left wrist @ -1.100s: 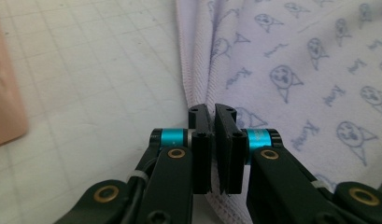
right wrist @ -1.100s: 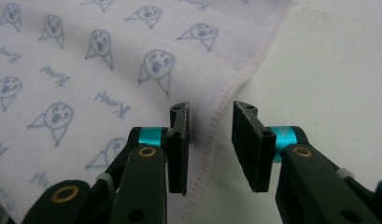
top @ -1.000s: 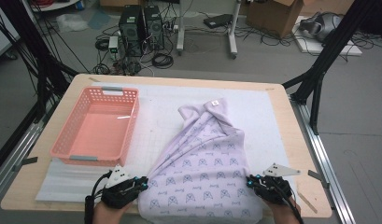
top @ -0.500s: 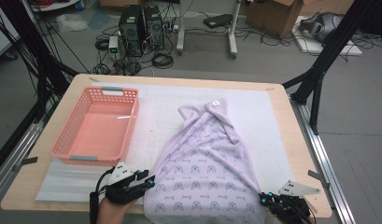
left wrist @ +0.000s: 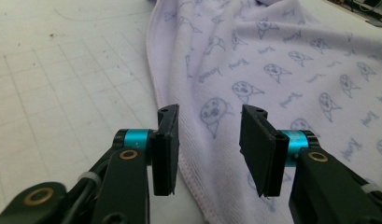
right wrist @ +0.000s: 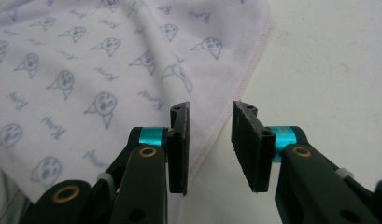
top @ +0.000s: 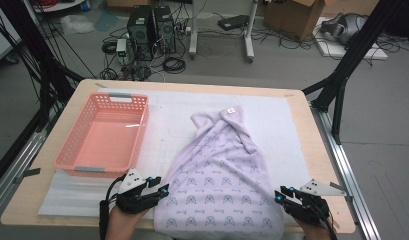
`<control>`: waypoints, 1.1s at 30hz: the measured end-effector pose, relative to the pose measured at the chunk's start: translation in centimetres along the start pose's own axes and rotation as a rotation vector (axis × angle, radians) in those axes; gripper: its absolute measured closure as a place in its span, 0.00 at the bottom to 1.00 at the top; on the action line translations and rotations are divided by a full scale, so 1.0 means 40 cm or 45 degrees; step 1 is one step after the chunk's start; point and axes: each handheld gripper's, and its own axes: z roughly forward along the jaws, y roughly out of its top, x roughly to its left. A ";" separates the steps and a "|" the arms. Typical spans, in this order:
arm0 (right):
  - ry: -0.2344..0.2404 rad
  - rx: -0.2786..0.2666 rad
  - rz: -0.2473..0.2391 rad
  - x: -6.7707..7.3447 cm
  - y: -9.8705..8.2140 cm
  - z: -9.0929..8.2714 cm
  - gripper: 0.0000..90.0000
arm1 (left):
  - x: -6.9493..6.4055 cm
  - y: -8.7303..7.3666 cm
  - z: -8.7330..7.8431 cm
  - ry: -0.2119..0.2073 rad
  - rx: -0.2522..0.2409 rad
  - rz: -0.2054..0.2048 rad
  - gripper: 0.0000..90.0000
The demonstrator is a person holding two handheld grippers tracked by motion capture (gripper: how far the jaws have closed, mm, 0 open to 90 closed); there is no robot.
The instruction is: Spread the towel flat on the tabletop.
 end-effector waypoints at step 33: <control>0.051 0.089 -0.037 -0.015 -0.010 0.003 0.79 | -0.008 0.016 0.039 -0.013 0.101 0.021 0.73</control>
